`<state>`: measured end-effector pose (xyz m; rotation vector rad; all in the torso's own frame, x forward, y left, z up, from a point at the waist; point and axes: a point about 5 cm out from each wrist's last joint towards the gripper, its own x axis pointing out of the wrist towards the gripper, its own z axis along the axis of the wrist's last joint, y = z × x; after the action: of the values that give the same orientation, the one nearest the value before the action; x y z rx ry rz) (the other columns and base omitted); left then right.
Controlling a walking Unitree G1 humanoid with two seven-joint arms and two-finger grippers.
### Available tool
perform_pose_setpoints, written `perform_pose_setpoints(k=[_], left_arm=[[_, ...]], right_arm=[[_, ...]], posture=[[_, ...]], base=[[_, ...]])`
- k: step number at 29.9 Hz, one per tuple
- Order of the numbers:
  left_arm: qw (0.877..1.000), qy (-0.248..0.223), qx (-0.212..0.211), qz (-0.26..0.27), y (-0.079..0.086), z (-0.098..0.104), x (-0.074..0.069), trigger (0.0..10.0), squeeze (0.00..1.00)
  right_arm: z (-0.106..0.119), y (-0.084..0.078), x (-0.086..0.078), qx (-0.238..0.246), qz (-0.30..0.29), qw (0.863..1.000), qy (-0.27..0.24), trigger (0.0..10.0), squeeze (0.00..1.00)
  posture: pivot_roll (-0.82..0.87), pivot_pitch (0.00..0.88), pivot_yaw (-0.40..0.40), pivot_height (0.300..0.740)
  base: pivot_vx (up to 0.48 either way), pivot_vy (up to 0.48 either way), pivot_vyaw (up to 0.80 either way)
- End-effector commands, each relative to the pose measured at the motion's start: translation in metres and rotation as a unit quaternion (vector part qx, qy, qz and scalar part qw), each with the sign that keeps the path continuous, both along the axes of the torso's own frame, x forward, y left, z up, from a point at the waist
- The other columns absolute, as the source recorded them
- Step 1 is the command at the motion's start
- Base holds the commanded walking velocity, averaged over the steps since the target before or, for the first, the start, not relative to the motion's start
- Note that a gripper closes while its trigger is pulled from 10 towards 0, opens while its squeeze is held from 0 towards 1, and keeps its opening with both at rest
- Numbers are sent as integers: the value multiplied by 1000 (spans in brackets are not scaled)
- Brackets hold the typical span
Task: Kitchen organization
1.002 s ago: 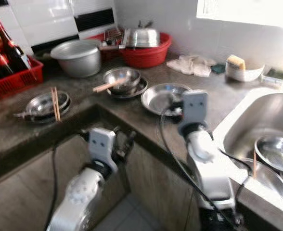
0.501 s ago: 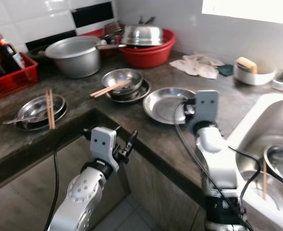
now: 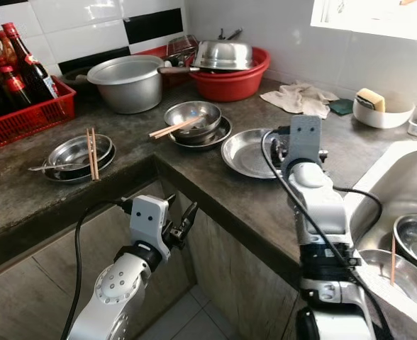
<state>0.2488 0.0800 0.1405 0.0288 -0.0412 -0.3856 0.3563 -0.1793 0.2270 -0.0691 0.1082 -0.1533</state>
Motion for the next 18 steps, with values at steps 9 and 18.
perform_pose_setpoints(k=[9, 18], left_arm=[[1000, -1, 2, 4, 1, 2, 0, 10000, 0], [1000, -2, 1, 7, 2, 3, 1, 10000, 0]], right_arm=[[-2, -11, 6, 32, -22, 997, 62, 10000, 0], [-2, -21, 12, 92, -19, 989, 116, 10000, 0]], posture=[[84, 50, 27, 740], [84, 53, 25, 740]], base=[[0, 0, 0], [0, 0, 0]])
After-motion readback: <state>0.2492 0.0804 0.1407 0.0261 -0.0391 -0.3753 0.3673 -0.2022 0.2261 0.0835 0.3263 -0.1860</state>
